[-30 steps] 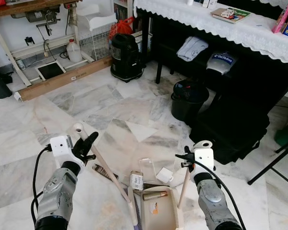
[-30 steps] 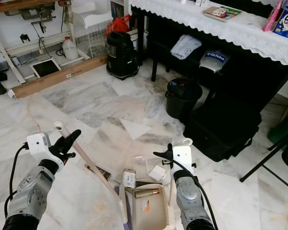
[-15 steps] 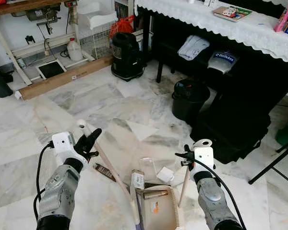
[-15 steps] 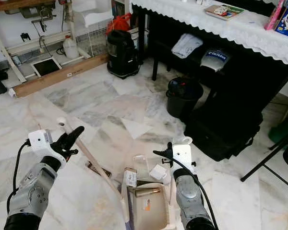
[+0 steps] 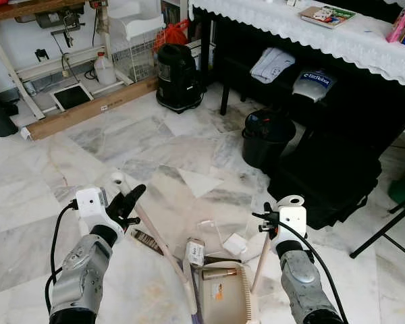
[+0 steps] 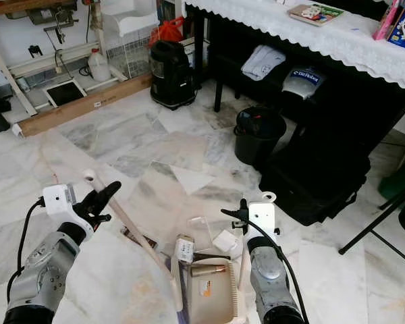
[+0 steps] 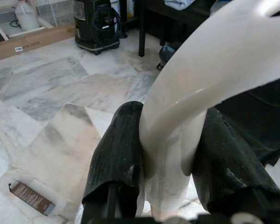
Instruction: Sweep floor
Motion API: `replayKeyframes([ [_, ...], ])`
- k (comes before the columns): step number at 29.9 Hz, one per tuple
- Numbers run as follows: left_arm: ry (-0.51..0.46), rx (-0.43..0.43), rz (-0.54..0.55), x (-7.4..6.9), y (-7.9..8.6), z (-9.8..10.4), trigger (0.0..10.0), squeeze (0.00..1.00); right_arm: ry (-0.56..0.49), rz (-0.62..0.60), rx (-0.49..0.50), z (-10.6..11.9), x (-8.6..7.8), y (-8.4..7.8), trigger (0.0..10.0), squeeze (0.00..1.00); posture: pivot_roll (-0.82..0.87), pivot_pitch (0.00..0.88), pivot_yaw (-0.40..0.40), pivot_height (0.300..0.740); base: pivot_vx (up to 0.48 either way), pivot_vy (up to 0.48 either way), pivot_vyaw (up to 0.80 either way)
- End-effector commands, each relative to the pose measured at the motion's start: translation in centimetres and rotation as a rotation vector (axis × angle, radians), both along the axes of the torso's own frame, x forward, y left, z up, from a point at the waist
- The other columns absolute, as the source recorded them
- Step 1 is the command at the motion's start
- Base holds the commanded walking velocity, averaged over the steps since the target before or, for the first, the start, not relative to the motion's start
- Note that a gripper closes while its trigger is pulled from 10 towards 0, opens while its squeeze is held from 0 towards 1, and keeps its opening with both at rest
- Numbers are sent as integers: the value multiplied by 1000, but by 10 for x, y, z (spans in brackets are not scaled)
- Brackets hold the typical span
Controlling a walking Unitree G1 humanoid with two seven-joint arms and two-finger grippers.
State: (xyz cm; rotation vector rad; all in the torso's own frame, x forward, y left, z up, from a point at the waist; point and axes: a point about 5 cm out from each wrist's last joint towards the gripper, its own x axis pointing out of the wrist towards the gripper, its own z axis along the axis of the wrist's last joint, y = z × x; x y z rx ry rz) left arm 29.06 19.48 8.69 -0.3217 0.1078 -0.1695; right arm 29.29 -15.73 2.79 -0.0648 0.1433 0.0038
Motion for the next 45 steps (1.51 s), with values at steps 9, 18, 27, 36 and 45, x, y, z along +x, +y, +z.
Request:
replayKeyframes([
  [9, 79, 4, -104, -12, -13, -15, 10000, 0, -25, 18, 35, 6, 5, 6, 10000, 0, 111, 79, -56, 740, 0, 0, 0],
  [18, 101, 37, -130, -19, -6, -16, 10000, 0, -26, 22, 35, 8, 9, 7, 10000, 0, 120, 62, -55, 740, 0, 0, 0],
  [27, 68, 109, -6, -11, 5, -9, 10000, 0, -37, 25, 39, 10, 11, 8, 10000, 0, 118, 42, -53, 740, 0, 0, 0],
  [36, 79, 95, -144, -14, -13, -9, 10000, 0, -41, 27, 42, 12, 13, 9, 10000, 0, 122, 34, -52, 740, 0, 0, 0],
  [45, -26, 243, 0, -7, 3, 6, 10000, 0, -54, 22, 42, 15, 15, 7, 10000, 0, 121, 38, -56, 740, 0, 0, 0],
])
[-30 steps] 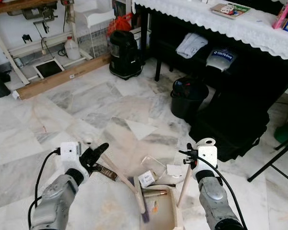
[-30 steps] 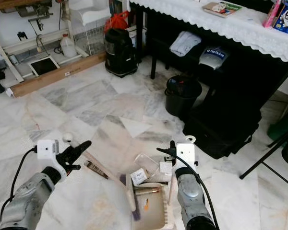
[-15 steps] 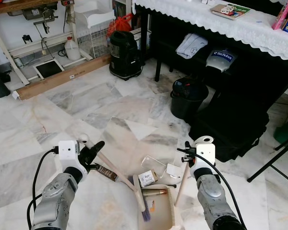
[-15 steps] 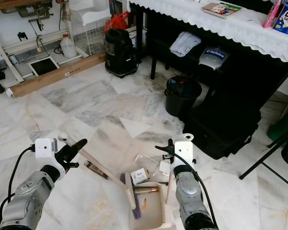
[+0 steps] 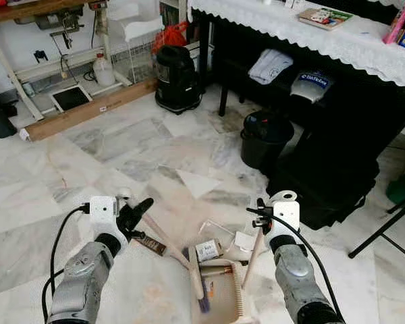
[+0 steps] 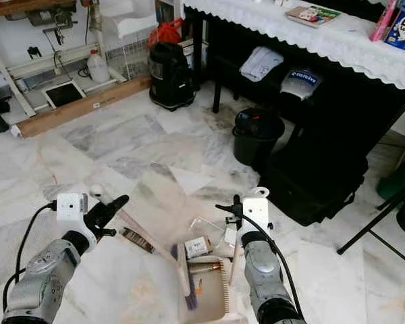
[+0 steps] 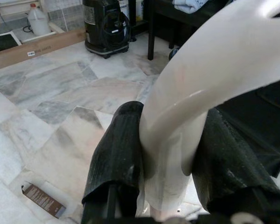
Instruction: Sweep floor
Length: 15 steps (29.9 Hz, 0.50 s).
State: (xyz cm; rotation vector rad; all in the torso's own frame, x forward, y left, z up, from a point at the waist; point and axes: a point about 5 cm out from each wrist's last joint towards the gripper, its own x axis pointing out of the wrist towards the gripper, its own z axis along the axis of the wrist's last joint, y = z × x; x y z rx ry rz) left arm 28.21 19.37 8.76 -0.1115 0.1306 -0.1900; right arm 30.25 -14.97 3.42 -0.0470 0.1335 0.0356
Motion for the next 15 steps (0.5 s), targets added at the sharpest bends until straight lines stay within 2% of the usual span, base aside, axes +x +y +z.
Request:
replayKeyframes([
  [1, -41, 40, 38, 1, 5, 6, 10000, 0, -45, -9, 23, 9, 6, -1, 10000, 0, 123, 38, -57, 740, 0, 0, 0],
  [4, -68, 43, 62, 2, 7, 10, 10000, 0, -46, -9, 23, 9, 6, 0, 10000, 0, 123, 38, -57, 740, 0, 0, 0],
  [8, -173, 127, 176, 6, 20, 24, 10000, 0, -50, -7, 27, 10, 7, 1, 10000, 0, 125, 38, -58, 740, 0, 0, 0],
  [10, -218, 138, 218, 7, 24, 30, 10000, 0, -54, -6, 27, 11, 8, 1, 10000, 0, 123, 40, -58, 740, 0, 0, 0],
  [13, -238, 130, 240, 7, 23, 32, 10000, 0, -57, -6, 27, 12, 8, 1, 10000, 0, 122, 40, -58, 740, 0, 0, 0],
  [15, -248, 117, 224, 7, 16, 31, 10000, 0, -63, -6, 28, 13, 9, 1, 10000, 0, 120, 40, -62, 740, 0, 0, 0],
])
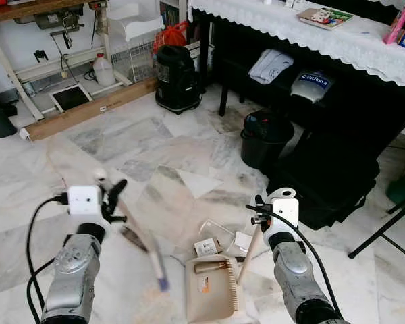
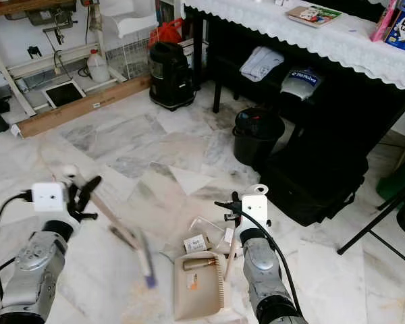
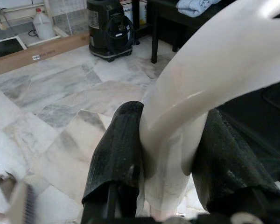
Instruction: Sweep floor
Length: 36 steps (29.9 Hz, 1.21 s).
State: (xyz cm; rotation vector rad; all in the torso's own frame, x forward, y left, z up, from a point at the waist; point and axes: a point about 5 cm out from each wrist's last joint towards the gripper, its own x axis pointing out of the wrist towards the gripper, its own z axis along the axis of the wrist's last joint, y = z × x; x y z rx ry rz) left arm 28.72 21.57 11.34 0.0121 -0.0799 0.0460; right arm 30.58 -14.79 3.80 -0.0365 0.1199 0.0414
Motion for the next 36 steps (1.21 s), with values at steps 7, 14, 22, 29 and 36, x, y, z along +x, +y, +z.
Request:
replayKeyframes([
  [7, -114, 71, 16, 2, -20, 7, 10000, 0, -85, -8, 24, 15, 7, -1, 10000, 0, 120, 38, -65, 740, 0, 0, 0],
  [14, -141, 118, 0, -1, -30, 6, 10000, 0, -169, -29, 51, 30, 11, 0, 10000, 0, 110, 35, -53, 740, 0, 0, 0],
  [22, -197, 93, 17, 3, -34, 14, 10000, 0, -245, -35, 67, 46, 15, -1, 10000, 0, 108, 29, -53, 740, 0, 0, 0],
  [29, -241, 108, 23, 1, -38, 22, 10000, 0, -303, -31, 83, 60, 19, 2, 10000, 0, 106, 28, -53, 740, 0, 0, 0],
  [36, -267, 152, 48, 0, -34, 24, 10000, 0, -352, -50, 89, 72, 19, -3, 10000, 0, 100, 15, -57, 740, 0, 0, 59],
])
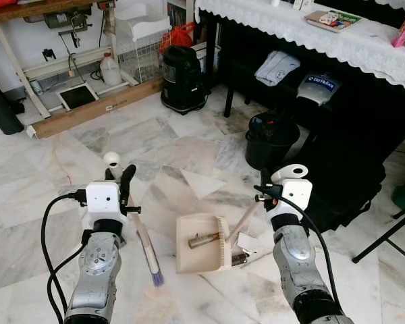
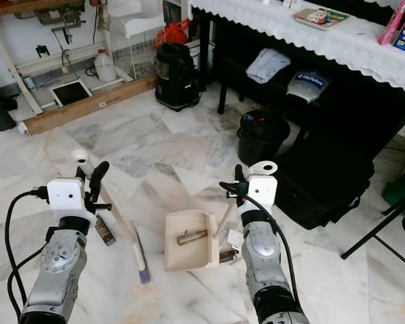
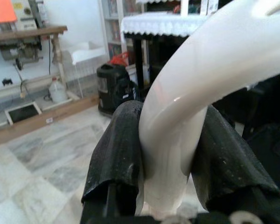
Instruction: Sweep floor
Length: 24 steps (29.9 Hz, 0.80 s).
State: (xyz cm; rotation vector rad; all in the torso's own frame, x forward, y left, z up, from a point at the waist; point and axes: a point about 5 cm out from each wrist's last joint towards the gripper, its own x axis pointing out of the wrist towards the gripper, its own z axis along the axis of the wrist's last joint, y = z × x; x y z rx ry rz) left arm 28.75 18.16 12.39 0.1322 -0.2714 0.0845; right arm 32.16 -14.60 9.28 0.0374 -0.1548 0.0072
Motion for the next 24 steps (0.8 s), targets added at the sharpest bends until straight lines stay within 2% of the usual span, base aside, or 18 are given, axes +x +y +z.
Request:
replayKeyframes([
  [1, -76, 44, 1, 0, -1, 13, 10000, 0, -93, -21, 22, 22, 4, -5, 10000, 0, 99, 13, -59, 740, 0, 0, 775],
  [5, -71, 49, -5, -1, -4, 10, 10000, 0, -108, -19, 21, 27, 6, -5, 10000, 0, 100, 9, -61, 740, 0, 0, 780],
  [11, -64, 43, -8, -3, -8, 7, 10000, 0, -105, -34, 83, 29, 6, -6, 10000, 0, 104, 8, -61, 740, 0, 0, 781],
  [14, -58, 40, -6, -3, -6, 7, 10000, 0, -95, -45, 134, 27, 5, -6, 10000, 0, 107, 5, -49, 740, 0, 0, 781],
  [24, -44, 58, 25, -2, 1, 6, 10000, 0, -88, -36, 173, 26, 5, -4, 10000, 0, 113, 2, -40, 740, 0, 0, 788],
])
